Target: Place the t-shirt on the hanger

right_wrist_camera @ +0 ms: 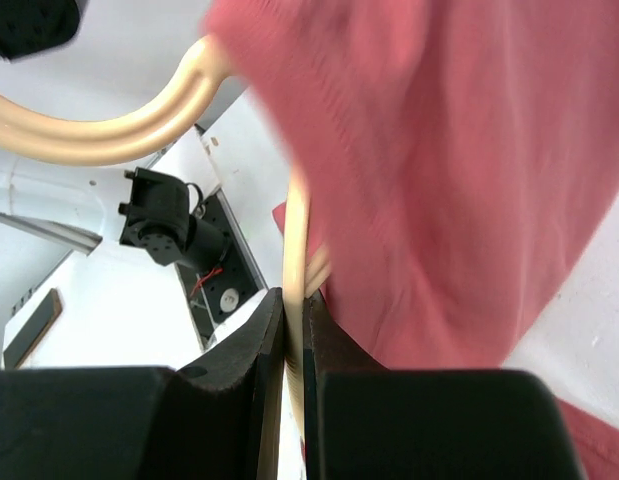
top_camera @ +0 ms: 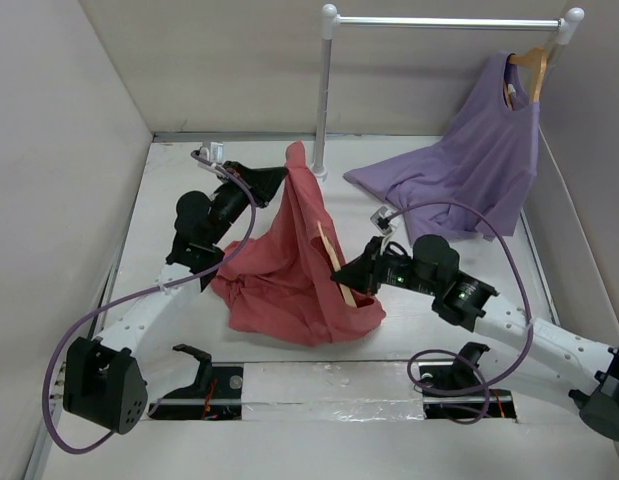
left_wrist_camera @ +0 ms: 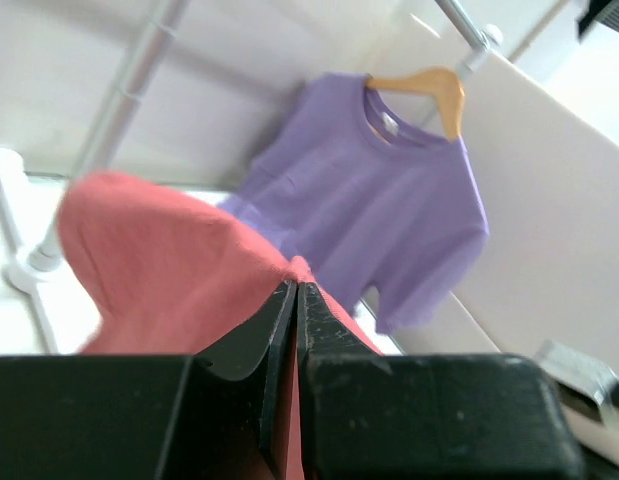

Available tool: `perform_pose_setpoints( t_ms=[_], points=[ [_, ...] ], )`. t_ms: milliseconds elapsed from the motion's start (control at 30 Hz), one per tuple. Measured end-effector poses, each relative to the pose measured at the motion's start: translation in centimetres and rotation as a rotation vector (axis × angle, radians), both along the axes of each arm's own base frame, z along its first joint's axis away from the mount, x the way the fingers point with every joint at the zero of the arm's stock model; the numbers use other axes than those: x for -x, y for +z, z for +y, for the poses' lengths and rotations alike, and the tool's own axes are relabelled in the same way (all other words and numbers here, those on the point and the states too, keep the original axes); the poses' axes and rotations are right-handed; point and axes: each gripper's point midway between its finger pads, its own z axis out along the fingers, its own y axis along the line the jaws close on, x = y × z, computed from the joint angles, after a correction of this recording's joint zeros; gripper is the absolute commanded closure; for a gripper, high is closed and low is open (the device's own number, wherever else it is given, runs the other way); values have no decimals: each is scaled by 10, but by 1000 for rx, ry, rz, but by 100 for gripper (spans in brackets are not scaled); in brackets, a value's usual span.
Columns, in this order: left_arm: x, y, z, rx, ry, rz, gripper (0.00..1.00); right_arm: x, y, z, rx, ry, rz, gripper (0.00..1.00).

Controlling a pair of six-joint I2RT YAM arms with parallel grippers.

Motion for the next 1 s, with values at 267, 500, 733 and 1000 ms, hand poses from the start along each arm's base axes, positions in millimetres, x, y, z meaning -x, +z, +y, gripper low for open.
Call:
perform_pose_setpoints(
  t_ms=[267,500,733,1000],
  points=[
    [-24,21,13,-15,126,19,100,17,12,-15,-10,16,-12,100],
    [-38,5,14,-49,162,89,100,32,2,-15,38,80,24,100],
    [-36,2,16,-48,169,104,100,36,60,-29,-19,48,-64,100],
    [-15,8,21,-7,152,85,61,32,93,-34,-72,13,-117,100]
  ],
)
